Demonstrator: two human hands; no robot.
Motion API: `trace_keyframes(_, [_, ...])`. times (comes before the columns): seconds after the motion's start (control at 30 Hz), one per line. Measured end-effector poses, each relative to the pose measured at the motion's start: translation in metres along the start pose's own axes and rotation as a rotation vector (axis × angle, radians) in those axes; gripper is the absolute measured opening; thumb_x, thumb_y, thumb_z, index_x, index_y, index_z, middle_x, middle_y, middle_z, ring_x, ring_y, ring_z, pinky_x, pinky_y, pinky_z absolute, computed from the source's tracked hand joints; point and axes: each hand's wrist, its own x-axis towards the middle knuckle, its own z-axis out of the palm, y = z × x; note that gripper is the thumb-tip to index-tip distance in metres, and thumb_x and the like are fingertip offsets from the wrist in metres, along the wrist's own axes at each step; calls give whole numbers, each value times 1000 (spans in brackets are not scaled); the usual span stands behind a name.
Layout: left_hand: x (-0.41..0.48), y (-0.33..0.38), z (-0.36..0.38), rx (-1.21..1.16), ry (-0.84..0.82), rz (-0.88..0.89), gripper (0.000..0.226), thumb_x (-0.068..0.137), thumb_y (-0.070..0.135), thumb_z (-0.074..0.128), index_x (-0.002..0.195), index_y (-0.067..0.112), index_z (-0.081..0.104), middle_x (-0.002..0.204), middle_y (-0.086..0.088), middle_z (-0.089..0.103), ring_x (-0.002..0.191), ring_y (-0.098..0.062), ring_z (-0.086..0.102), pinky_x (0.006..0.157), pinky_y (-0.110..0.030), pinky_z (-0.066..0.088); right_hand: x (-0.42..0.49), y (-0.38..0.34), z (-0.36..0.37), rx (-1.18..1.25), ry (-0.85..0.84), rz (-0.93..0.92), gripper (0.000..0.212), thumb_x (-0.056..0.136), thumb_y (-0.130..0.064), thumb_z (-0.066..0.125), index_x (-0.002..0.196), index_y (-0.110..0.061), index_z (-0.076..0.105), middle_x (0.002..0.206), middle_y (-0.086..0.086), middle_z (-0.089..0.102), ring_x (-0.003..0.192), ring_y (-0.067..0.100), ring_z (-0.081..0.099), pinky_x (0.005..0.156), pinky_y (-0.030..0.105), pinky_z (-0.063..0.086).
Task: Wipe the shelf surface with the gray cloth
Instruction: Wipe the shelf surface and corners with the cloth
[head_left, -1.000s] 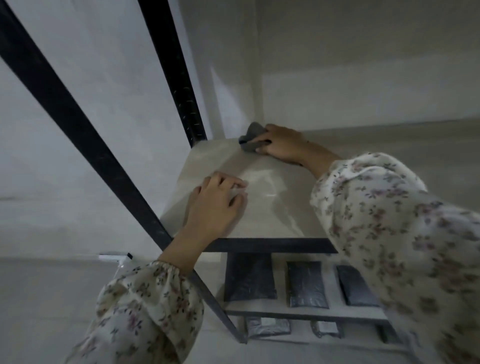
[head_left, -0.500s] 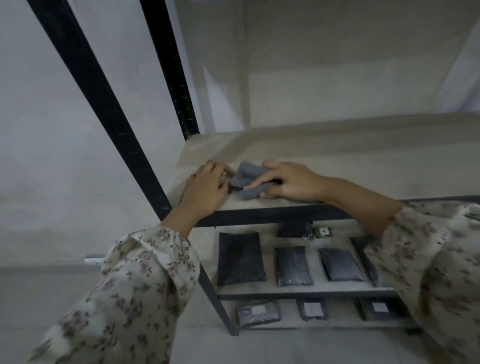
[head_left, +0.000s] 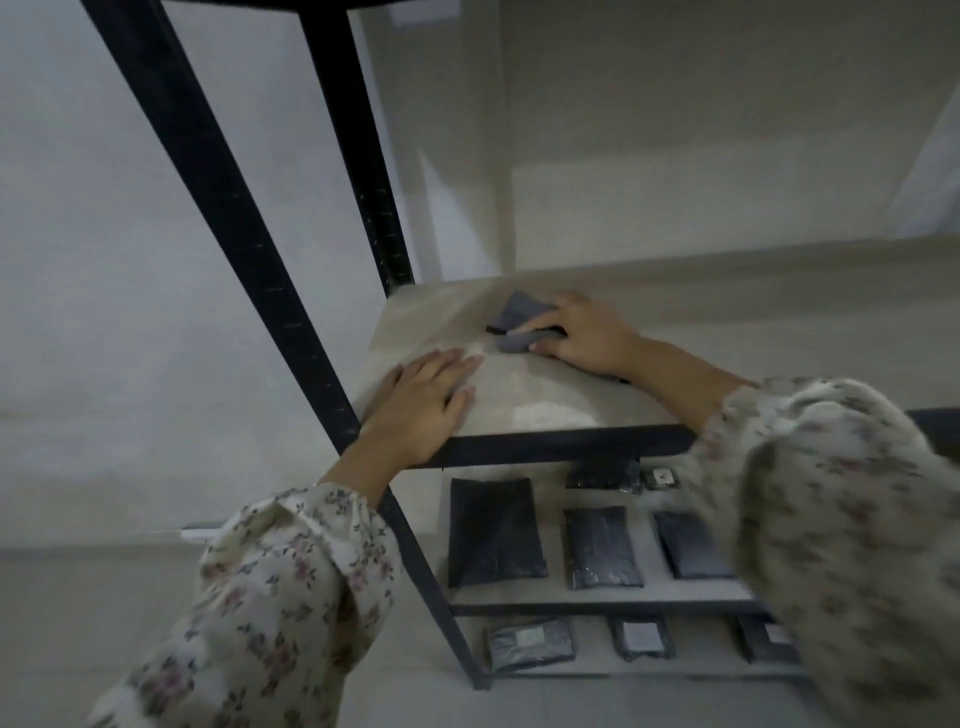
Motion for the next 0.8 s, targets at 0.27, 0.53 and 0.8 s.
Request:
trace_keyframes(0.27, [-2,1,3,30,39,16,46,99,42,22,144,37,22,156,8,21,144,-14,16,117,-40,12,-81,-26,-8,160,-161,-251,30,87,-22,61,115,-31,66,80,-12,43,75,-1,45,70,16,35])
trace_keyframes(0.53, [-1,-1,3,27,38,12,45,99,42,21,143,40,23,155,11,22,143,-13,16,118,-40,10,1,2,-4,10,98,133,31,90,-32,55,119,-31,64,121,11,64,108,28,57,90,33,47])
trace_keyframes(0.8, [-4,2,2,56,71,35,45,99,39,21,144,34,25,155,7,24,142,-16,20,116,-40,14,-90,-38,8,40,-53,-261,28,86,-29,60,113,-35,67,87,-5,44,86,11,44,70,30,35])
